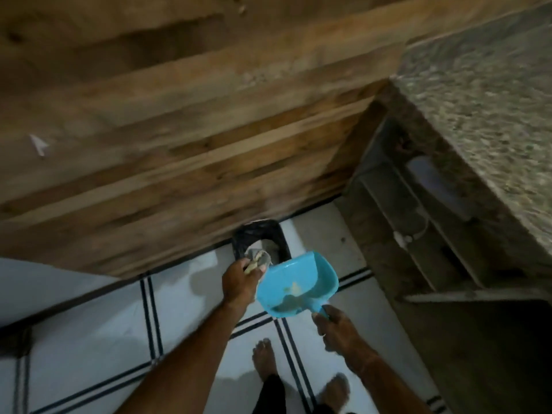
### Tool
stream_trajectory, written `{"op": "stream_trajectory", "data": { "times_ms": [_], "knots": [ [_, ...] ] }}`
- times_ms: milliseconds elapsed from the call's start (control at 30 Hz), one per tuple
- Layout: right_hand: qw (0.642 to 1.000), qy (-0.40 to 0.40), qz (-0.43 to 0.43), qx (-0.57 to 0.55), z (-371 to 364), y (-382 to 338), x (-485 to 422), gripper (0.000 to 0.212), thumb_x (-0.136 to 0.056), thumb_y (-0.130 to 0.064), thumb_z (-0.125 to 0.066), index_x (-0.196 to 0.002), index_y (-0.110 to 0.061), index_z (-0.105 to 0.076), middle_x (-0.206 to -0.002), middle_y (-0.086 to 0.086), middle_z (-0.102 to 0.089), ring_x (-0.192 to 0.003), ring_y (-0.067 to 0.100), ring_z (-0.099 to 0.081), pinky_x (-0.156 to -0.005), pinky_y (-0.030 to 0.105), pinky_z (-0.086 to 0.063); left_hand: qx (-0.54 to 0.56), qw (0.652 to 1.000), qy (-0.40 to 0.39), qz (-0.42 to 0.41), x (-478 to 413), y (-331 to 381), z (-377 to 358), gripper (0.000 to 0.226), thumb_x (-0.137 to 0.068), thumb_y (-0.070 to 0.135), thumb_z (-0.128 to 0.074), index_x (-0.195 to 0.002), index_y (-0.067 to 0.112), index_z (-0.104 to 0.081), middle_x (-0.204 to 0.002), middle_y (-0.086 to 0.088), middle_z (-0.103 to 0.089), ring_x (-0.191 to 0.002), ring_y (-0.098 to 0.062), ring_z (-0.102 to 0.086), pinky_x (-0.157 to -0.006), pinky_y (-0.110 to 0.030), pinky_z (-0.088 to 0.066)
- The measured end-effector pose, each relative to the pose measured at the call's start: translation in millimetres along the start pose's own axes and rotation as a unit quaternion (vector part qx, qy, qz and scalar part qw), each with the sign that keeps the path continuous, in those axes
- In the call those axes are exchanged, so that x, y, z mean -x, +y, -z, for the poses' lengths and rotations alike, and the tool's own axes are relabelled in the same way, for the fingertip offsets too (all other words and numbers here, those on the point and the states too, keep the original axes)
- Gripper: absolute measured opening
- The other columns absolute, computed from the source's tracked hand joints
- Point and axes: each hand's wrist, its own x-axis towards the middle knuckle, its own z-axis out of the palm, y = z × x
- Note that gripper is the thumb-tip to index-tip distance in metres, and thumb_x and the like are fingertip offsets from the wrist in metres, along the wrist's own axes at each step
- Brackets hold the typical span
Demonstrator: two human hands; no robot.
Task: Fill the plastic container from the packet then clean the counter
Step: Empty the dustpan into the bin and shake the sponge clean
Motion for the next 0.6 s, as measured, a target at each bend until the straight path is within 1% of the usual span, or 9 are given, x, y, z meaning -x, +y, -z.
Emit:
{"op": "stream_trajectory", "data": {
  "times_ms": [133,267,333,367,400,467,500,567,600],
  "knots": [
    [0.999,-0.007,-0.045,0.010,-44,-14,-85,0.010,-0.104,-0.018,-0.056,-0.101,-0.010,-0.059,-0.065,0.000,-0.046,-0.041,0.005,-0.037,-0.040,0.020,-0.030,0.039,0.997,0.018,0.057,-56,-38,3,0.030,-0.088,0.034,-0.077,-0.105,0.010,-0.072,-0.099,-0.012,-0.074,-0.087,-0.028,-0.068,-0.069,-0.030,-0.048],
    [0.997,-0.004,-0.021,0.070,-91,-29,-203,0.011,-0.102,-0.019,-0.057,-0.096,-0.011,-0.061,-0.071,0.000,-0.054,-0.049,0.006,-0.044,-0.040,0.017,-0.034,0.054,0.994,0.045,0.083,-126,-83,-8,0.029,-0.088,0.039,-0.076,-0.098,0.013,-0.071,-0.092,-0.007,-0.073,-0.082,-0.024,-0.067,-0.065,-0.028,-0.046],
    [0.998,-0.001,-0.019,0.061,-109,-37,-258,0.005,-0.101,-0.012,-0.057,-0.103,-0.008,-0.061,-0.074,-0.002,-0.053,-0.054,0.005,-0.047,-0.039,0.010,-0.035,0.057,0.994,0.049,0.084,-154,-104,-16,0.029,-0.088,0.042,-0.076,-0.095,0.014,-0.070,-0.086,-0.004,-0.070,-0.076,-0.021,-0.063,-0.064,-0.027,-0.044],
    [0.998,0.001,-0.025,0.052,-116,-41,-280,0.007,-0.100,-0.007,-0.056,-0.107,-0.008,-0.059,-0.075,-0.003,-0.051,-0.054,0.003,-0.049,-0.040,0.008,-0.037,0.058,0.993,0.051,0.084,-167,-114,-21,0.031,-0.087,0.044,-0.076,-0.092,0.015,-0.070,-0.082,-0.003,-0.068,-0.074,-0.020,-0.062,-0.063,-0.028,-0.043],
    [0.997,-0.009,-0.039,0.059,-122,-44,-298,0.006,-0.100,-0.006,-0.054,-0.104,-0.010,-0.058,-0.076,-0.003,-0.049,-0.056,0.002,-0.051,-0.045,0.010,-0.041,0.059,0.993,0.051,0.086,-180,-125,-26,0.033,-0.086,0.046,-0.075,-0.089,0.014,-0.069,-0.079,-0.002,-0.066,-0.072,-0.021,-0.060,-0.063,-0.028,-0.043],
    [0.994,-0.022,-0.069,0.085,-129,-42,-320,0.017,-0.100,-0.010,-0.053,-0.085,-0.018,-0.052,-0.079,-0.004,-0.046,-0.064,0.006,-0.048,-0.059,0.020,-0.045,0.055,0.993,0.053,0.093,-195,-137,-34,0.031,-0.088,0.043,-0.073,-0.088,0.013,-0.068,-0.077,-0.003,-0.065,-0.070,-0.022,-0.059,-0.060,-0.028,-0.042],
    [0.993,-0.016,-0.078,0.086,-133,-36,-329,0.019,-0.099,-0.011,-0.054,-0.083,-0.020,-0.051,-0.079,-0.004,-0.047,-0.066,0.008,-0.046,-0.059,0.021,-0.045,0.051,0.992,0.053,0.100,-200,-142,-37,0.027,-0.090,0.039,-0.073,-0.090,0.013,-0.069,-0.078,-0.004,-0.066,-0.071,-0.021,-0.060,-0.059,-0.028,-0.042],
    [0.993,0.000,-0.079,0.087,-136,-21,-339,0.008,-0.095,-0.007,-0.056,-0.101,-0.010,-0.060,-0.078,-0.002,-0.050,-0.064,0.009,-0.045,-0.046,0.015,-0.043,0.043,0.992,0.054,0.105,-206,-150,-42,0.023,-0.092,0.036,-0.072,-0.091,0.013,-0.069,-0.081,-0.004,-0.068,-0.073,-0.020,-0.061,-0.059,-0.027,-0.041],
    [0.993,0.008,-0.077,0.085,-137,-15,-341,0.020,-0.093,-0.006,-0.056,-0.113,-0.005,-0.060,-0.077,0.000,-0.052,-0.062,0.009,-0.045,-0.042,0.013,-0.040,0.038,0.992,0.052,0.105,-206,-152,-44,0.022,-0.092,0.036,-0.072,-0.091,0.014,-0.069,-0.081,-0.004,-0.068,-0.073,-0.020,-0.061,-0.059,-0.027,-0.042]
  ]
}}
